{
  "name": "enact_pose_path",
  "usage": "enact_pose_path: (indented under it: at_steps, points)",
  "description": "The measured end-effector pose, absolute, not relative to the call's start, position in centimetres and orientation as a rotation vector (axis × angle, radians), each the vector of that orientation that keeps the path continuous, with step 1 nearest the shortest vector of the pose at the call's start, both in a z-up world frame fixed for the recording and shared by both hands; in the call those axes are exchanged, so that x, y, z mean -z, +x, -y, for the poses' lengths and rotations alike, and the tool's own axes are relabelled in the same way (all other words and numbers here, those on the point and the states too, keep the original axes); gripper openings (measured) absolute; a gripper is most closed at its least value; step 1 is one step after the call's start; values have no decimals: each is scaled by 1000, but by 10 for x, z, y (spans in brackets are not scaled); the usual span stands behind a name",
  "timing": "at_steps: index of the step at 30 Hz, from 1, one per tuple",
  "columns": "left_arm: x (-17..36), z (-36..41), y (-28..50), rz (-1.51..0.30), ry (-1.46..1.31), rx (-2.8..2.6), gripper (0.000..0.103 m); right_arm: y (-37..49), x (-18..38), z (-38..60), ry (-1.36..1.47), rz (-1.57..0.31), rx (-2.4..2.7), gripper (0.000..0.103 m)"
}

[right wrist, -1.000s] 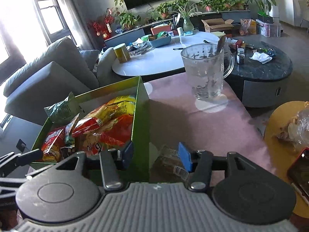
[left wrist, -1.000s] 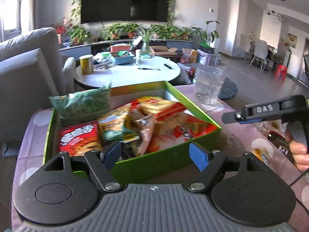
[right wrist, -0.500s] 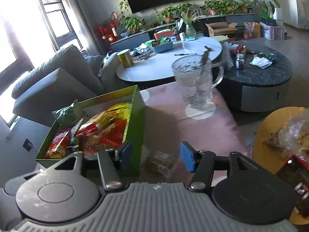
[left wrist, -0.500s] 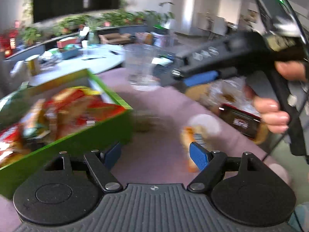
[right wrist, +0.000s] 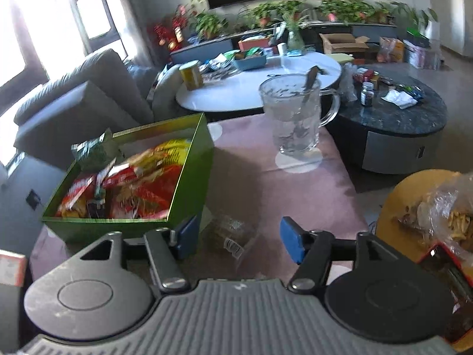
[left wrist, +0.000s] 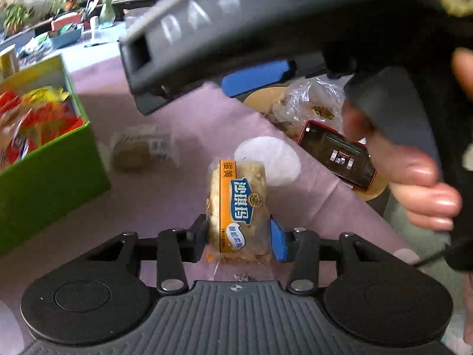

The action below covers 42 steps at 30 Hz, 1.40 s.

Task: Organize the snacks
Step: 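Hold the pastry bag with the left gripper while the right grasps the clear granola bag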

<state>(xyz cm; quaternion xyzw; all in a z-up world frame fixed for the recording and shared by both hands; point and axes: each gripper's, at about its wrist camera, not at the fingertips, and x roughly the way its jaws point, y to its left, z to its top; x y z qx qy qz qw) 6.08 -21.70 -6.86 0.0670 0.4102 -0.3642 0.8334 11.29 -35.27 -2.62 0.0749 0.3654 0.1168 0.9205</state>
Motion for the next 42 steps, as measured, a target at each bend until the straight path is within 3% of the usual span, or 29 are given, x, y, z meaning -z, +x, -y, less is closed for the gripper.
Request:
enact_pose_path:
  at_steps: [9, 21, 24, 26, 29, 31, 35, 37, 38, 40, 42]
  points:
    - [66, 137, 37, -848, 160, 648, 40, 132, 62, 321, -174, -799, -381, 95]
    - [63, 87, 38, -857, 33, 495, 40, 157, 88, 307, -279, -825, -372, 98]
    - [66, 85, 41, -855, 37, 498, 41, 156, 89, 313, -218, -831, -380, 94]
    - [66, 86, 41, -851, 42, 496, 41, 154, 87, 318, -164, -837, -389, 84]
    - [66, 87, 40, -851, 41, 495, 41, 146, 83, 319, -159, -847, -336, 83]
    - [66, 86, 40, -849, 41, 492, 42, 135, 80, 317, -144, -856, -294, 82]
    - [64, 89, 41, -833, 55, 478, 60, 119, 78, 317, -100, -873, -261, 82]
    - [63, 90, 43, -823, 65, 473, 62, 111, 74, 320, -62, -876, -253, 82]
    - [63, 91, 44, -821, 67, 470, 60, 108, 71, 321, -43, -868, -256, 82]
    - [63, 91, 47, -821, 69, 473, 44, 99, 64, 324, -9, -846, -271, 82]
    - [62, 89, 47, -826, 48, 487, 40, 91, 58, 324, 1, -824, -285, 82]
